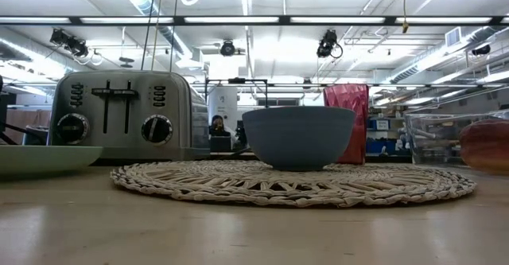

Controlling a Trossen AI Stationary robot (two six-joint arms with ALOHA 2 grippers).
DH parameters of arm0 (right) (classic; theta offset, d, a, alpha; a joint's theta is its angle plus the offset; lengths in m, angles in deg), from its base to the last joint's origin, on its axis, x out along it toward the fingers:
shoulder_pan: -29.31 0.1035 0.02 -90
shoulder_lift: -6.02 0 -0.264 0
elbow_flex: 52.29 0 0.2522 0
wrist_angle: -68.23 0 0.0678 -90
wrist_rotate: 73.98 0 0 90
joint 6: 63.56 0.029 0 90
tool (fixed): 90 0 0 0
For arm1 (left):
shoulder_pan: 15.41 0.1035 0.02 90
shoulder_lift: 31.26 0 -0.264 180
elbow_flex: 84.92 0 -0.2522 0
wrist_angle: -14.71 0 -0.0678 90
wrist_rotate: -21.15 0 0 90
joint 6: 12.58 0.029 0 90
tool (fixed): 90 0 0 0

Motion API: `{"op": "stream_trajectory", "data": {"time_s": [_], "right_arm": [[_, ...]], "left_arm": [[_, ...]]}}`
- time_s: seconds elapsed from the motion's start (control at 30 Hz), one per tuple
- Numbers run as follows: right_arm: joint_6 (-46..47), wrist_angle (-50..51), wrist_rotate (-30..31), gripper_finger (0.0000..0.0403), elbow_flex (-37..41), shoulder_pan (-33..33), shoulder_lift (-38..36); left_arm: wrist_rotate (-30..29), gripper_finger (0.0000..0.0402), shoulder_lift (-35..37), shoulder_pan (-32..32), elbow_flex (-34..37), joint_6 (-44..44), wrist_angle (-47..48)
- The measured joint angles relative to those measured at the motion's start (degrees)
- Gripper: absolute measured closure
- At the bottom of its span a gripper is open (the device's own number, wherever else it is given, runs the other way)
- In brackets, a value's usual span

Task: Arrange a breakfast setting
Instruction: Put the red apple to the top left of the blue bowl

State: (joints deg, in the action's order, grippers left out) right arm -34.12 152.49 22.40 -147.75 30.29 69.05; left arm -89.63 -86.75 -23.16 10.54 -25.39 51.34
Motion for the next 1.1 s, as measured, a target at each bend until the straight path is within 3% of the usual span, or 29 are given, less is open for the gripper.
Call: {"op": "stream_trajectory", "data": {"time_s": [0.17, 0.33, 0.7, 0.87, 1.1], "right_arm": [[15.0, 5.4, 3.2, 0.0236, 3.0, 6.9, -3.8], [25.5, 5.9, 2.6, 0.0237, 11.5, 11.2, -7.4], [45.7, 1.4, 0.8, 0.0227, 34.1, 13.1, -12.4], [45.8, -2.9, -0.3, 0.0206, 41.8, 8.7, -12.5], [36.7, -5.2, -0.9, 0.0203, 41.7, -1.1, -11.0]], "left_arm": [[0.0, 0.0088, 0.0, 0.0, 0.0, 0.0, 0.0], [0.0, 0.0088, 0.0, 0.0, 0.0, 0.0, 0.0], [1.3, 0.0088, 0.0, 0.0, 0.0, -4.6, 4.1], [1.3, 0.0088, 0.0, 0.0, 0.0, -4.8, 4.0], [1.2, 0.0088, 0.0, 0.0, 0.0, -5.0, 3.5]]}}
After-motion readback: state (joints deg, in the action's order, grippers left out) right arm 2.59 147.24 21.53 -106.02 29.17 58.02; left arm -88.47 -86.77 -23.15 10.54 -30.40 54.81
